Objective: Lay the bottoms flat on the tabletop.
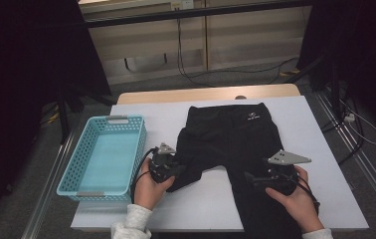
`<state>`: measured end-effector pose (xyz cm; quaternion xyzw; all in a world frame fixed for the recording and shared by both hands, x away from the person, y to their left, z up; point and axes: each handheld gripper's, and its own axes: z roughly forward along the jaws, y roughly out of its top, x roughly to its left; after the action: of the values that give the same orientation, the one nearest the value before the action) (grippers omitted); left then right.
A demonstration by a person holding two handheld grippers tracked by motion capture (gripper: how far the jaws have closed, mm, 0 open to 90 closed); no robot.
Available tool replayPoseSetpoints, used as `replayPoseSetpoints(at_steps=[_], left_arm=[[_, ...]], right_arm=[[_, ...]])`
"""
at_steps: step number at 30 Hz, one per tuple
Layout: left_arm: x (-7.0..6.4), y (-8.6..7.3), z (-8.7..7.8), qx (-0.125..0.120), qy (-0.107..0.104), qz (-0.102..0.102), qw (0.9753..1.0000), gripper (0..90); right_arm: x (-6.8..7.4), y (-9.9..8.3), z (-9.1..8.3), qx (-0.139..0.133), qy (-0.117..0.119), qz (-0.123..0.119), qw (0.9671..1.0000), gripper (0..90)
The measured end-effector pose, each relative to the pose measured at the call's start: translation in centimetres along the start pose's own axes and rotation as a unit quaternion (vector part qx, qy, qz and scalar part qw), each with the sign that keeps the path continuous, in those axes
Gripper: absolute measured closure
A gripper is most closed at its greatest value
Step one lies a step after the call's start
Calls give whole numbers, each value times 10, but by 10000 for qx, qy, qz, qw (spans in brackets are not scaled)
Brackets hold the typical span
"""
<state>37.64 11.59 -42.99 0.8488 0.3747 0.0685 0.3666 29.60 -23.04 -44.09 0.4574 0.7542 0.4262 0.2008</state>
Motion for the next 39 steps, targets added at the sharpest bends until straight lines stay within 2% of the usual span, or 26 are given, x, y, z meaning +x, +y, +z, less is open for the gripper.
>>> replayPoseSetpoints(at_steps=[2, 7, 9, 11, 13, 15, 17, 20, 23, 25, 28, 31, 32, 33, 35, 39], left_arm=[[-3, 4, -5, -56, -124, 2, 9999, 856], [-15, 13, -9, -346, -593, 80, 9976, 891], [-23, 16, -5, -357, -719, 167, 9966, 891], [-31, 17, 1, -351, -939, 221, 9947, 890], [-39, 18, 7, -291, -1017, 332, 9938, 890], [-45, 18, 11, -293, -1190, 358, 9918, 884], [-48, 18, 13, -295, -1143, 420, 9921, 858], [-45, 18, 11, -296, -1102, 403, 9927, 847], [-39, 18, 5, -370, -990, 354, 9938, 808], [-36, 18, 0, -479, -851, 377, 9945, 742], [-31, 18, -7, -665, -628, 397, 9950, 553], [-26, 17, -11, -734, -504, 350, 9954, 433], [-23, 16, -12, -755, -443, 308, 9957, 403], [-21, 15, -13, -752, -369, 271, 9961, 375], [-15, 14, -16, -718, -216, 249, 9969, 339], [-7, 10, -21, -692, 6, 137, 9975, 321]], right_arm=[[1, 0, 0, 8, 22, -18, 10000, 185], [5, 2, 2, 4, 34, -49, 10000, 185], [8, 3, 3, -5, 75, -69, 9999, 185], [12, 5, 7, 16, 118, -131, 9998, 185], [15, 6, 11, 44, 141, -194, 9997, 185], [18, 7, 14, 75, 164, -231, 9996, 187], [20, 9, 18, 98, 185, -254, 9995, 203], [26, 10, 24, 134, 215, -353, 9991, 233], [33, 13, 30, 136, 226, -544, 9982, 348], [37, 16, 34, 127, 163, -606, 9980, 382], [39, 21, 41, 140, 51, -718, 9973, 469], [40, 24, 48, 199, 66, -821, 9964, 496], [41, 25, 50, 235, 98, -841, 9961, 530], [42, 25, 53, 264, 121, -891, 9956, 554], [44, 27, 57, 346, 17, -1076, 9936, 561], [43, 28, 67, 509, -65, -1073, 9929, 665]])
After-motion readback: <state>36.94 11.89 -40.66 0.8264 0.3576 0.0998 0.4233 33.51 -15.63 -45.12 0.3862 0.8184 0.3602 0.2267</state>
